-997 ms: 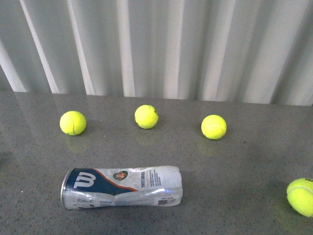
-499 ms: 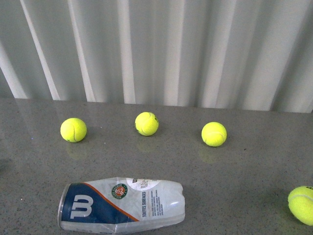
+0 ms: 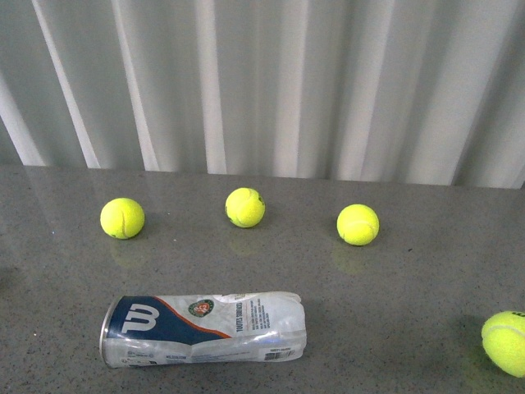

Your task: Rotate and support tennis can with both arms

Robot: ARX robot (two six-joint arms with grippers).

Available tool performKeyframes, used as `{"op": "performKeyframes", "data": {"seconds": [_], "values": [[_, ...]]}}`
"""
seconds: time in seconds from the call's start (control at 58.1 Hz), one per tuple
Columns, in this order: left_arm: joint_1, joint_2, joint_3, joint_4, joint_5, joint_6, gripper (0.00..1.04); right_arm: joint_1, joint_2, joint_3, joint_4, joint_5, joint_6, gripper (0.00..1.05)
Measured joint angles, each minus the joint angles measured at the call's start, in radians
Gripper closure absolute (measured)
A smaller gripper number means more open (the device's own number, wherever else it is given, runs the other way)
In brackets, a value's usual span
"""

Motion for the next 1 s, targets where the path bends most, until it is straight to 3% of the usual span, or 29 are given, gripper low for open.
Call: {"op": "performKeyframes", "data": {"seconds": [0.722, 0.825, 0.997], "values": [[0.0, 0.0, 0.0, 0.0, -0.002, 0.0, 0.07, 0.002, -0.301, 0.0, -0.292, 0.005, 0.0, 1.01], [0.0, 0.0, 0.0, 0.0, -0.002, 0.0, 0.07, 0.002, -0.444, 0.001, -0.462, 0.005, 0.001, 1.01], [0.0, -0.001, 0.0, 0.0, -0.002, 0.0, 0.07, 0.003, -0.47, 0.001, -0.469, 0.005, 0.001, 1.01]]}}
